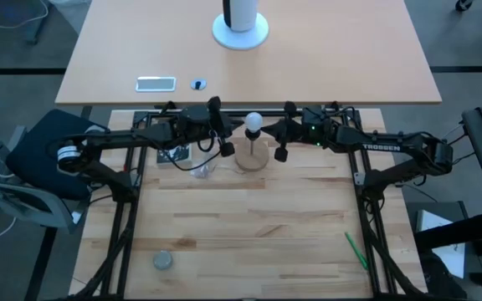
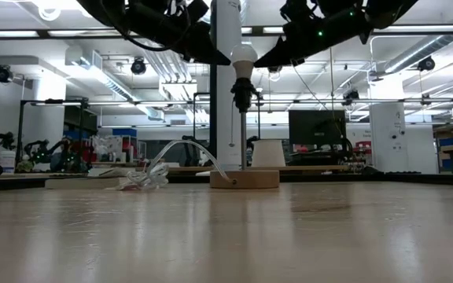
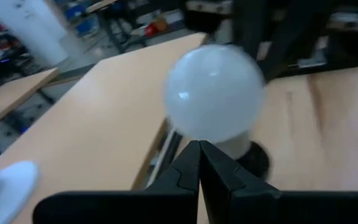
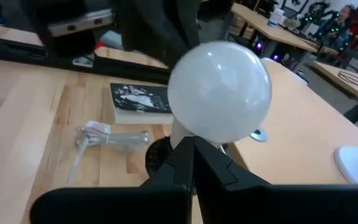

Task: Screw lightbulb
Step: Remove the lightbulb from the black lamp

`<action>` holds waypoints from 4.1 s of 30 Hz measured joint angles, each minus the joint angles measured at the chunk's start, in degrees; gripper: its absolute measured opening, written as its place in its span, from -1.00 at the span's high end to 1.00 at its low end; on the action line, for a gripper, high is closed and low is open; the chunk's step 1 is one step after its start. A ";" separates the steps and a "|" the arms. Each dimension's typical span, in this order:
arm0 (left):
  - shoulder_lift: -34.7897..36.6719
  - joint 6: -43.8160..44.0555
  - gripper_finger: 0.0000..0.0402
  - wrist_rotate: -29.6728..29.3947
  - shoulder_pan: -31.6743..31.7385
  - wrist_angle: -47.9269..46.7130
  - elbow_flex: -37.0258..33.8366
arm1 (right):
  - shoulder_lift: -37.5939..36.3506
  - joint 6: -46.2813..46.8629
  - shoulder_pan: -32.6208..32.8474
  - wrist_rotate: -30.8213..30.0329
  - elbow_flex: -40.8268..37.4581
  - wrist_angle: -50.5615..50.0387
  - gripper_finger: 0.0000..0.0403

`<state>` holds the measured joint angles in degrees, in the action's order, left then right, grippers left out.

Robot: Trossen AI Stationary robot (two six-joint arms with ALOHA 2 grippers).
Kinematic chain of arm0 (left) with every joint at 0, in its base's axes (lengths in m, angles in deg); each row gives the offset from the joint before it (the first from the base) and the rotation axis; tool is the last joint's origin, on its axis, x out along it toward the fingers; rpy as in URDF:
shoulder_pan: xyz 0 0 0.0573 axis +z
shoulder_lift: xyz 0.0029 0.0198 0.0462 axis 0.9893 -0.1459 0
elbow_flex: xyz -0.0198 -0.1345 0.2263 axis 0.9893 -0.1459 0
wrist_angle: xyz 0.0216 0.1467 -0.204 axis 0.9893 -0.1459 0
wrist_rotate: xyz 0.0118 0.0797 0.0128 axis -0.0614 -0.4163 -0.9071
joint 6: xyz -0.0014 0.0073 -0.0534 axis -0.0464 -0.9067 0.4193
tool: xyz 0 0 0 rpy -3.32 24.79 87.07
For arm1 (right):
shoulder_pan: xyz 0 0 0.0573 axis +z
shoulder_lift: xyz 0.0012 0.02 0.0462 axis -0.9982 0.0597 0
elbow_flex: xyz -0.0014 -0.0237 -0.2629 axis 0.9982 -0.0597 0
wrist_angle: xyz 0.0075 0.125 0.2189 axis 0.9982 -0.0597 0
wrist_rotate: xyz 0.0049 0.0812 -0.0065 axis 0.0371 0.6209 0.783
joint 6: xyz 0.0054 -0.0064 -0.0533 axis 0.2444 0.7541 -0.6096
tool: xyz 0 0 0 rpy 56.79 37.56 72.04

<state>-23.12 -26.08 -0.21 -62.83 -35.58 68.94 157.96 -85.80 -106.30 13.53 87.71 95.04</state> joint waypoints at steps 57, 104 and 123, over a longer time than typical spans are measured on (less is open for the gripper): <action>-0.44 -2.53 1.00 -3.36 0.19 0.97 0.02 | -2.79 2.84 0.18 -13.55 -0.28 -10.60 1.00; -1.45 -2.80 1.00 6.74 0.12 6.35 0.02 | -2.66 3.16 -0.75 -4.51 -0.66 -0.01 1.00; -1.09 -4.15 1.00 3.21 0.10 7.31 0.02 | -6.56 3.65 -0.38 -0.12 -0.68 -5.08 1.00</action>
<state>-24.22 -30.23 3.00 -62.73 -28.27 68.95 151.40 -82.15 -106.68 13.41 87.03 89.96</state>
